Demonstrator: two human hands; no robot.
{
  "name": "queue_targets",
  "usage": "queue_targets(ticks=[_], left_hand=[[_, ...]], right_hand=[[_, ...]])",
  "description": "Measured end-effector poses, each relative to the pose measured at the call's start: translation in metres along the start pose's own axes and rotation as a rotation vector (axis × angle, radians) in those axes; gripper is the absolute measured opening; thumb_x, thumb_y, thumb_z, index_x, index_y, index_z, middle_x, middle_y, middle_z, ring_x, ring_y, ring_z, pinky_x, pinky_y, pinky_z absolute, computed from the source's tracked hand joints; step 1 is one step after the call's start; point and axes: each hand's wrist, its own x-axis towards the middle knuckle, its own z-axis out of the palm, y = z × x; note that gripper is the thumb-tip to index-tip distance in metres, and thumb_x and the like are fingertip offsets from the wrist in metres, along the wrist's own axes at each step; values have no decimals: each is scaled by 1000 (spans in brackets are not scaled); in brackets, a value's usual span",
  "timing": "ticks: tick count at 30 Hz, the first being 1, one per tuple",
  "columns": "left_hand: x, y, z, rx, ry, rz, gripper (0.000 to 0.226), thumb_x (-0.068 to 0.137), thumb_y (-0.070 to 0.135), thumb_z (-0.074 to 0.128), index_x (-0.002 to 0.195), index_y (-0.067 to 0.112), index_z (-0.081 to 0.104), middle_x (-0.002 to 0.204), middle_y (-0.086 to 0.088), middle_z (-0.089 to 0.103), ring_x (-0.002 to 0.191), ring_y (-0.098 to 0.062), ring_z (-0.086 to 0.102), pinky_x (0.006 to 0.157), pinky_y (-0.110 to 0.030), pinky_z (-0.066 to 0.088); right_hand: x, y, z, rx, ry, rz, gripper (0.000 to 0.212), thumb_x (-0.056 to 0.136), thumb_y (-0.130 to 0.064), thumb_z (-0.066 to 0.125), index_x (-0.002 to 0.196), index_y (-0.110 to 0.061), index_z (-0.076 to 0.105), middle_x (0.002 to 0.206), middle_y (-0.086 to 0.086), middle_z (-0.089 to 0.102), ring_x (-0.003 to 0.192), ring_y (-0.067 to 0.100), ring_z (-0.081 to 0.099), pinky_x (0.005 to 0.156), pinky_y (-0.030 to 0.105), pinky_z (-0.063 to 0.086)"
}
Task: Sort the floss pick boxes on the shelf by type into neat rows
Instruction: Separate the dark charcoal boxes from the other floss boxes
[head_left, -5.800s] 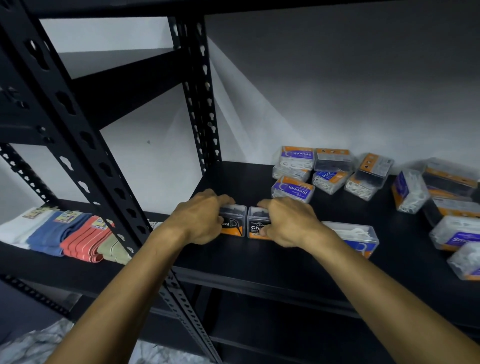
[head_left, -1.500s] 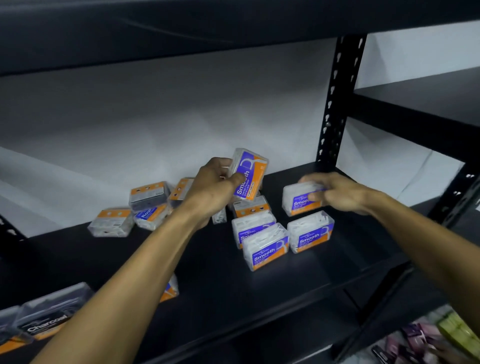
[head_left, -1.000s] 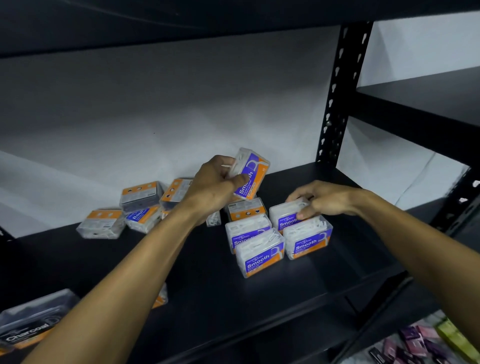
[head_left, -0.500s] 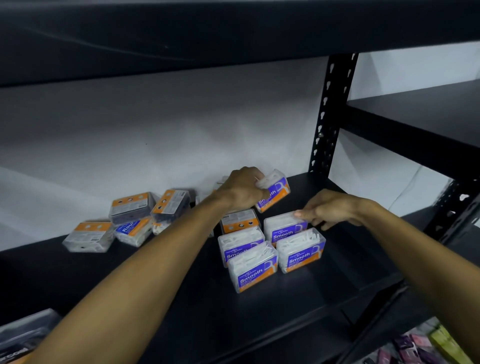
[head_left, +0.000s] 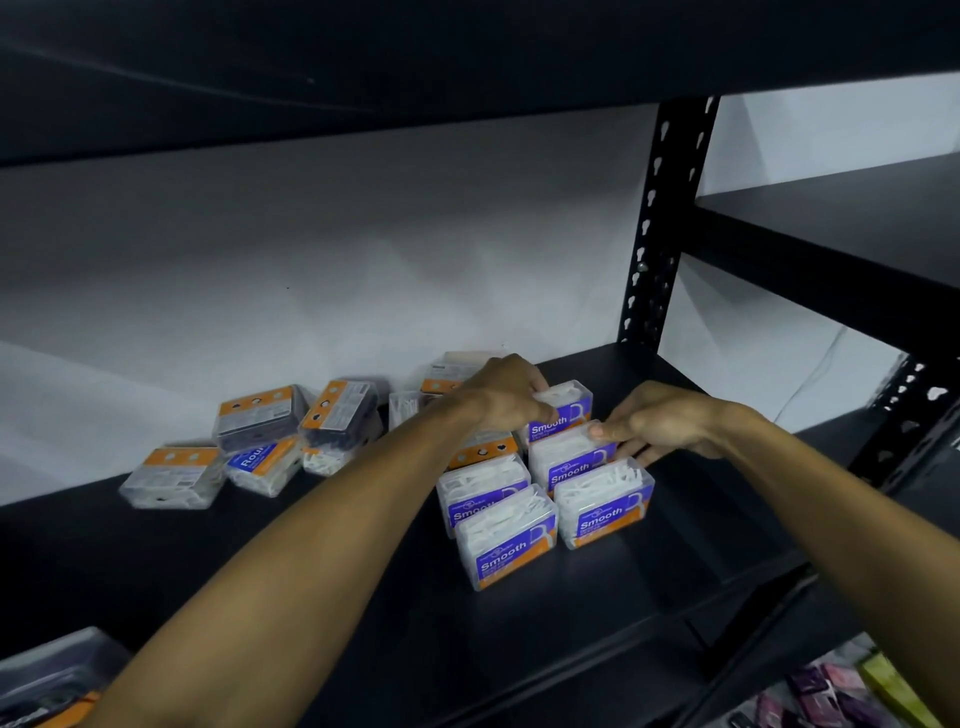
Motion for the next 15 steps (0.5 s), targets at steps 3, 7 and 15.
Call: queue_targets(ticks=[3, 7, 15], left_hand=[[1, 0, 2, -8, -10, 0, 41, 84, 30, 76, 121, 14, 66, 120, -2, 68, 103, -16, 63, 81, -27, 47], [-1, -2, 4, -10, 0, 5, 43, 82, 28, 78, 120, 13, 65, 120, -3, 67, 104, -17, 63, 80, -26, 46], [-2, -4, 5, -3, -4, 20, 38, 85, 34, 73, 118, 15, 67, 119, -1, 68, 101, -14, 62, 79, -26, 44]], right_hand=[[-1, -1, -1, 0, -6, 10, 34, 85, -33, 66, 103, -4, 69, 96, 8, 75, 92, 20, 71, 86, 37, 56], [-4, -2, -1, -8, 7, 20, 33, 87, -31, 64, 103, -3, 69, 95, 8, 75, 90, 20, 72, 81, 34, 57], [-7, -2, -1, -17, 14, 37, 32, 88, -32, 64, 102, -4, 69, 94, 7, 75, 90, 19, 72, 82, 35, 57]])
